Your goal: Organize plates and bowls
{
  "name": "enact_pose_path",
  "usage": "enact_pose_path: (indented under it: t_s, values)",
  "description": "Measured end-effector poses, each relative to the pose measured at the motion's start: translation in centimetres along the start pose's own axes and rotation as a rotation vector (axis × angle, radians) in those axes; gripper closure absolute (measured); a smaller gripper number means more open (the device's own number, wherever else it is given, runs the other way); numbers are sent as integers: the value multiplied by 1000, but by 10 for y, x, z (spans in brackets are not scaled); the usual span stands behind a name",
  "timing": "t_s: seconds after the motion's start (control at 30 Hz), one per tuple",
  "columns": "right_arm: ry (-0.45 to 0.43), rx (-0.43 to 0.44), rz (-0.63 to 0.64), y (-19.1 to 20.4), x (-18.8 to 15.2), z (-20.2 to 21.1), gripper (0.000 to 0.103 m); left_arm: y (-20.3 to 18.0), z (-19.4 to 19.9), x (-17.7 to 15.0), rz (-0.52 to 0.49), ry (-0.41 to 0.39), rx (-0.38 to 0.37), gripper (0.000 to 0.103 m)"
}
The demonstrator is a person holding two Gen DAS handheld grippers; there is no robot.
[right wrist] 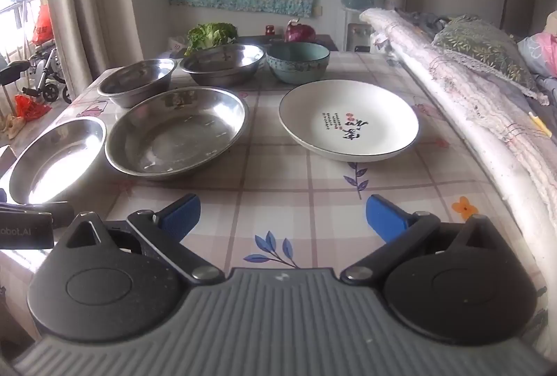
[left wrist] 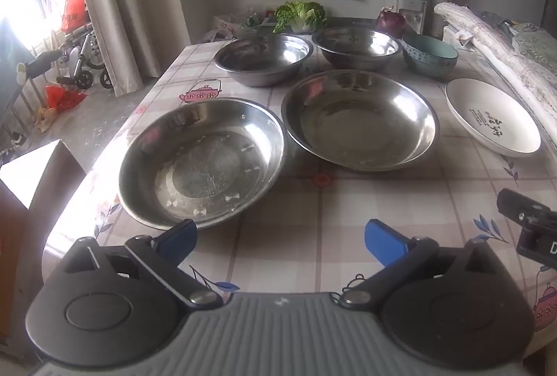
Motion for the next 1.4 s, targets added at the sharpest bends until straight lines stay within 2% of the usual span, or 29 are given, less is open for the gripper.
enact_pose_path:
  t_s: [0.1, 0.13, 0.2, 0.27, 0.3, 1.4]
  values:
    - [-16, -14, 17, 0, -2, 3, 1, -1, -1, -1, -10, 13, -11, 0]
    - [-22, -21, 18, 0, -3, 5, 1, 3, -3, -2, 0, 26, 11, 0]
    - [-12, -48, 39, 14, -5, 7, 1, 4, -6, 0, -6, 41, 7, 0]
    - [45, 7, 12, 0, 7, -5, 1, 0, -3, -1, -3, 30, 16, 0]
    - [46, 10, 9, -2, 8, -6, 1, 0, -3, 0, -4, 30, 14, 0]
    - [58, -32, 32, -3, 13, -3, 1, -4, 7, 0, -2, 22, -44, 0]
Point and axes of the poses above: each gripper's, at about its wrist camera, not at the fingertips, and z roughly against the way its jaws point, y to its left, x to its top, the point moved 1 cm from there along -z, roughly the way its jaws point, and after that the axes turned 4 degrees about x, right-handed, at the moved point
